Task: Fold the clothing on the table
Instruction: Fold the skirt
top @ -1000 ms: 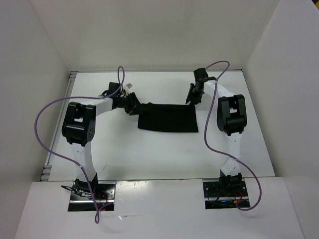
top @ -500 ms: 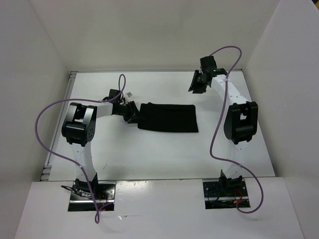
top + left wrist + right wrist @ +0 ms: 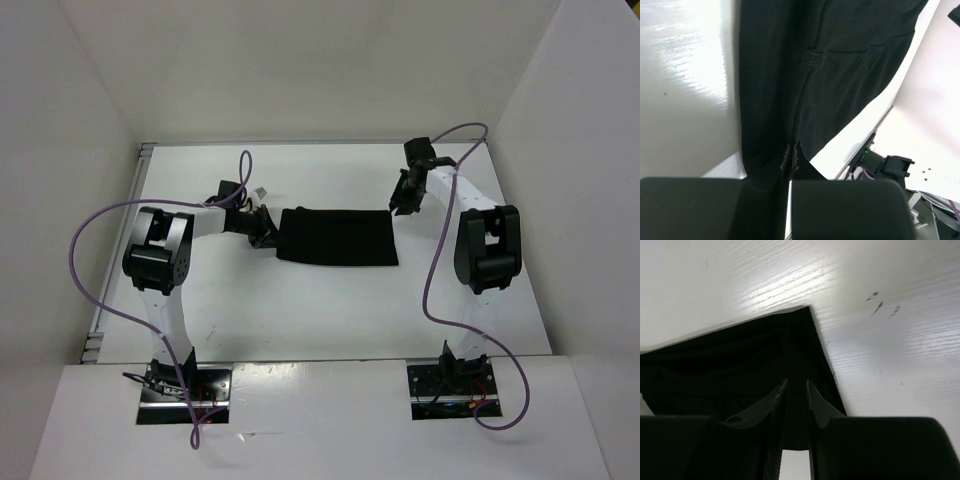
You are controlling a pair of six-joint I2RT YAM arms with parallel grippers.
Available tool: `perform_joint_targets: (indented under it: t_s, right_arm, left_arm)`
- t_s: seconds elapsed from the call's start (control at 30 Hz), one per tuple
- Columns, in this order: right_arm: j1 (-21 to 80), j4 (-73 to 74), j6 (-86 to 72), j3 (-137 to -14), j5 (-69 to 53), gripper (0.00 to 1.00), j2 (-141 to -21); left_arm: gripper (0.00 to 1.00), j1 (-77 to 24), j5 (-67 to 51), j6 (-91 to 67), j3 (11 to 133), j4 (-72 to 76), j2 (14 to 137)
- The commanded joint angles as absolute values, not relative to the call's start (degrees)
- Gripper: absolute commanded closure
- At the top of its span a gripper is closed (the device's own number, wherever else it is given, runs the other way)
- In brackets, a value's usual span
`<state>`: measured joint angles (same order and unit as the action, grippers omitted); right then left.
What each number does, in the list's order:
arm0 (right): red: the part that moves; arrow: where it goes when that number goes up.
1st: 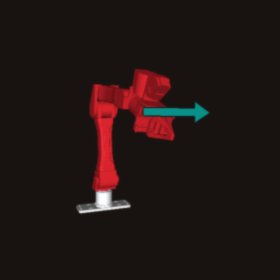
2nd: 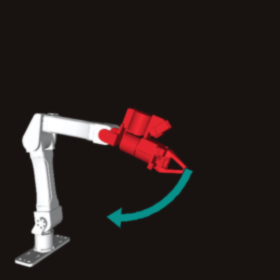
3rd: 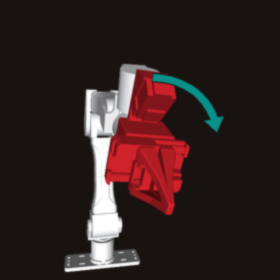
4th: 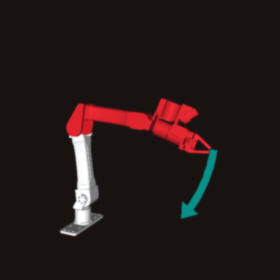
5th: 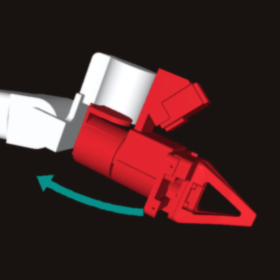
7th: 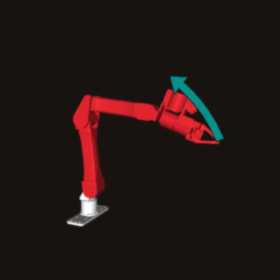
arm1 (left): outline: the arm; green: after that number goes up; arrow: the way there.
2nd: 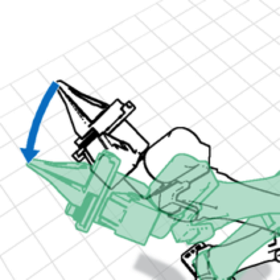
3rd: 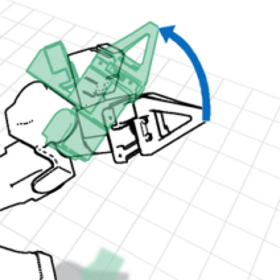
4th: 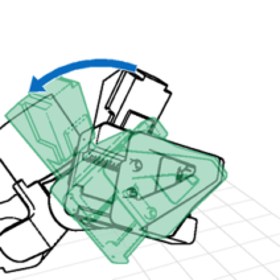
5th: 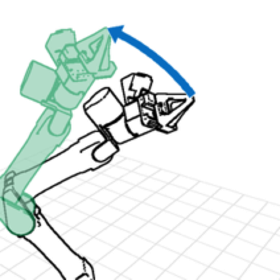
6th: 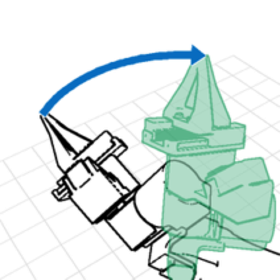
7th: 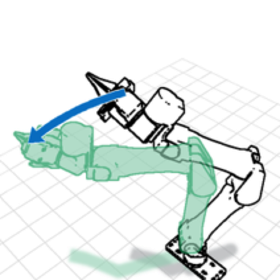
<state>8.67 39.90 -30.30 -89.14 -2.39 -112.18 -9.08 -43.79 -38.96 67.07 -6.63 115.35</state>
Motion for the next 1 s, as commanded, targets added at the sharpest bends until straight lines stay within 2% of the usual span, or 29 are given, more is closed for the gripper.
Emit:
perform_joint_targets:
  t_s: [0.0, 0.17, 0.4, 0.73, 0.97]
  right_arm:
    - [7.21, 37.71, -33.66, -88.59, 0.70, 0.75, -111.01]
    - [6.59, 36.04, -34.97, -89.82, 0.70, 0.81, -115.21]
    - [6.06, 34.01, -37.00, -92.99, -2.63, 0.97, -120.49]
    - [6.06, 33.40, -37.62, -93.60, -5.97, 0.99, -123.74]
    - [6.06, 33.40, -38.67, -93.60, -4.05, 0.99, -126.91]
  left_arm:
    - [1.00, -9.14, -46.14, -37.35, 66.71, -6.59, 112.76]
    - [1.00, -9.14, -46.67, -36.83, 66.71, -7.11, 112.76]
    - [1.00, -9.14, -47.20, -36.30, 66.71, -7.65, 112.76]
    - [1.00, -9.14, -48.25, -36.30, 66.71, -7.65, 113.99]
    - [1.00, -9.14, -48.25, -36.30, 67.24, -8.87, 113.91]
